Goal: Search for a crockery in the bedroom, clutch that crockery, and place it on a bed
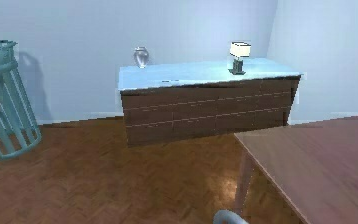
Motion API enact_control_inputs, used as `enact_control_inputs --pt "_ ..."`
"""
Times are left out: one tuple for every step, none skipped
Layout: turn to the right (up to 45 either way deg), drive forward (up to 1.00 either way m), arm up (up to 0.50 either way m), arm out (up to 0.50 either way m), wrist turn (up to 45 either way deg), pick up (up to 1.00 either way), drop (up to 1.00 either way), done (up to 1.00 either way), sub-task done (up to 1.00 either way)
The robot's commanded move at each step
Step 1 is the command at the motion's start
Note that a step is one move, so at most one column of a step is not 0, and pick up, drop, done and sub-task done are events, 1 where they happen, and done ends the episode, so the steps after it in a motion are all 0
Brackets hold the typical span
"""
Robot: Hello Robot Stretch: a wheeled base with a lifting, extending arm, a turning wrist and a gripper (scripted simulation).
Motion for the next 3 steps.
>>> enact_control_inputs --pt "0.0 0.00 0.16 0.00 0.0 0.00 0.00 0.00 0.00" --pt "0.0 0.00 0.00 0.00 -45.0 0.00 0.00 0.00 0.00" --pt "0.0 0.00 0.00 0.00 -45.0 0.00 0.00 0.00 0.00"
